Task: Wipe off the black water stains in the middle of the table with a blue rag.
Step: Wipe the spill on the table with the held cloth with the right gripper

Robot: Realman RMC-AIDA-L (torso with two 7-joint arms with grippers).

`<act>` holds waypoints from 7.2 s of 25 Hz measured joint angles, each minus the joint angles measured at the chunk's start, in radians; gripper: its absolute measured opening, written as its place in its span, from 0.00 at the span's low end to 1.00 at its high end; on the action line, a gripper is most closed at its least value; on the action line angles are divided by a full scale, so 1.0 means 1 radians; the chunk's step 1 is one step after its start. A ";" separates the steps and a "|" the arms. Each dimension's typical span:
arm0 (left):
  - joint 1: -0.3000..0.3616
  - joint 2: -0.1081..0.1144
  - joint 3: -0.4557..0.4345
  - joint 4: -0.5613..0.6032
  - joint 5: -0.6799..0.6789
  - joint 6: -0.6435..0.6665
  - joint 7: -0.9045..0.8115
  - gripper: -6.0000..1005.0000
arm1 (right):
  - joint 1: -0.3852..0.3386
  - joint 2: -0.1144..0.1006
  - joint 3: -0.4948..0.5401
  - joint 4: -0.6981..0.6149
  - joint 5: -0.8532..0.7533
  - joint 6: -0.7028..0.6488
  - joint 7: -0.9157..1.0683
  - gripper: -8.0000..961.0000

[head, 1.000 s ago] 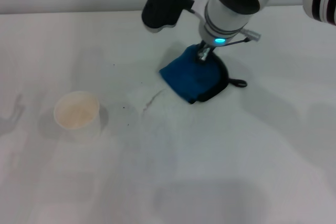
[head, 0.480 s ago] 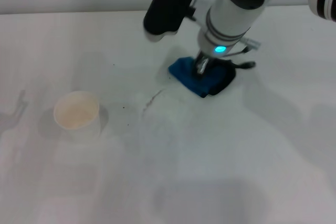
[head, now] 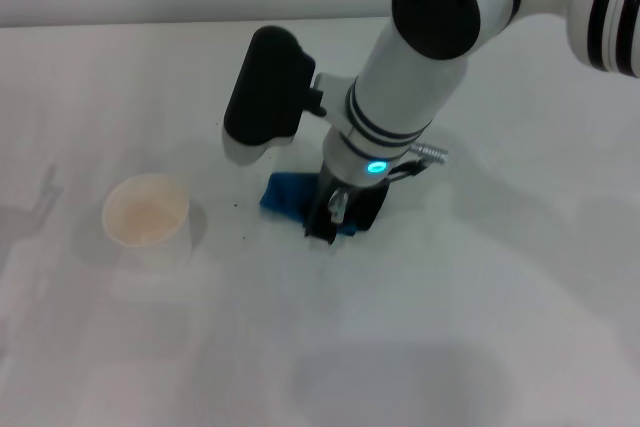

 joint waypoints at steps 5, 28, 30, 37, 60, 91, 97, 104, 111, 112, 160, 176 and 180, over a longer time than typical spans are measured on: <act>0.000 0.000 0.000 0.000 -0.001 0.000 0.000 0.89 | 0.001 0.000 -0.027 -0.039 0.095 0.053 -0.087 0.07; 0.003 0.000 0.000 0.000 -0.005 -0.008 0.000 0.88 | 0.017 0.000 -0.037 0.024 0.036 -0.097 -0.084 0.07; 0.001 0.000 0.000 0.000 -0.005 -0.012 0.000 0.88 | 0.018 0.000 -0.038 0.035 -0.004 -0.125 -0.049 0.07; -0.002 0.000 0.000 0.000 -0.004 -0.022 0.000 0.88 | 0.020 0.000 -0.037 0.072 -0.103 -0.196 0.049 0.07; -0.001 0.000 0.000 0.000 -0.004 -0.025 0.000 0.88 | 0.038 0.000 -0.041 0.078 -0.297 -0.320 0.328 0.07; -0.009 0.001 0.000 0.009 0.001 -0.037 0.000 0.88 | 0.038 0.000 -0.130 -0.105 0.167 0.084 -0.100 0.07; -0.009 0.001 0.000 0.009 0.002 -0.037 0.000 0.88 | 0.041 0.000 -0.123 -0.030 0.052 -0.024 0.015 0.07; -0.012 0.001 0.000 0.009 0.002 -0.037 0.000 0.88 | 0.050 0.000 -0.120 0.062 -0.011 -0.099 0.102 0.07; -0.009 0.001 0.000 0.009 0.001 -0.037 0.000 0.88 | 0.059 0.000 -0.016 0.113 -0.174 -0.093 0.193 0.07; -0.007 0.001 0.000 0.009 0.001 -0.037 0.000 0.88 | 0.059 0.000 0.002 0.116 -0.196 -0.090 0.200 0.07; -0.010 0.003 0.000 0.005 0.004 -0.038 0.000 0.88 | 0.009 0.000 0.137 0.062 -0.106 0.019 0.020 0.07; -0.020 0.007 0.000 -0.001 -0.005 -0.040 0.000 0.88 | -0.080 -0.011 0.375 0.043 -0.469 -0.024 0.202 0.07; -0.026 0.007 0.000 -0.018 -0.007 -0.040 -0.001 0.88 | -0.193 -0.015 0.504 -0.097 -0.545 0.014 0.180 0.07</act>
